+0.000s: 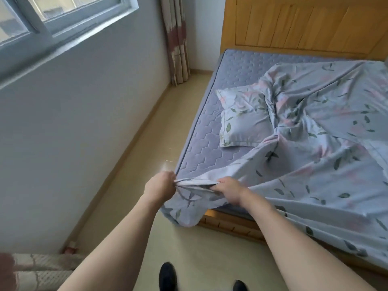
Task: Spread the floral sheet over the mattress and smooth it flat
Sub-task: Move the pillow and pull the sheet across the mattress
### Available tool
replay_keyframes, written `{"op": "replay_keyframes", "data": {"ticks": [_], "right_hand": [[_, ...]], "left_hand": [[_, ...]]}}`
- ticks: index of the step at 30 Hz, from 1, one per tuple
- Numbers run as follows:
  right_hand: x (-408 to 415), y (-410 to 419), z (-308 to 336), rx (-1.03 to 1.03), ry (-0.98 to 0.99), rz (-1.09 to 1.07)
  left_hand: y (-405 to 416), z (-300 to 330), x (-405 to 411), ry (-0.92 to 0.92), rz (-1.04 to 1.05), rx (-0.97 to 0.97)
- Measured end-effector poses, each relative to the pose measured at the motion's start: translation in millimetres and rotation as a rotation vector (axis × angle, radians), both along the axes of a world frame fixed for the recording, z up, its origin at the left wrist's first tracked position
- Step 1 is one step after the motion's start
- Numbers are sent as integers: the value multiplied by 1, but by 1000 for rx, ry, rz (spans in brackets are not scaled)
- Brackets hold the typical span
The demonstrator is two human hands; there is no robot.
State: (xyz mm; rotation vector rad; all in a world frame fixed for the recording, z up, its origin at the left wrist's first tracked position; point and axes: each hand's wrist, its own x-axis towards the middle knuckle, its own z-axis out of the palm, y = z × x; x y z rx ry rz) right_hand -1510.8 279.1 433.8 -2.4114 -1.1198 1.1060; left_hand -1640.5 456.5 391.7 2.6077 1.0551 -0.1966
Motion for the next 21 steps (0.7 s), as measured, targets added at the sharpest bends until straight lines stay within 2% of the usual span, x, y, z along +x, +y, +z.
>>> {"op": "replay_keyframes", "data": {"ticks": [3, 5, 7, 9, 11, 13, 16, 18, 19, 21], "right_hand": [[7, 2, -1, 9, -30, -72], [11, 4, -9, 8, -30, -194], [0, 18, -13, 47, 77, -426], [-16, 45, -15, 59, 106, -482], [-35, 74, -7, 67, 158, -439], [-45, 103, 0, 94, 115, -366], [-47, 140, -1, 110, -181, -208], [-42, 161, -4, 80, -284, -159], [-43, 174, -6, 53, -260, -87], [-49, 185, -5, 11, -89, -44]], "left_hand": [[51, -15, -19, -127, 154, 15], [89, -13, -25, -311, 308, -169], [119, 1, -22, -532, 398, -407], [133, 22, -12, -683, 386, -534], [138, 45, 1, -726, 260, -532], [136, 65, 12, -613, 22, -485], [140, 76, 16, -219, -334, -322], [152, 77, 9, 10, -396, -148], [165, 73, 2, 72, -390, -55], [185, 62, -10, 132, -327, 101]]}}
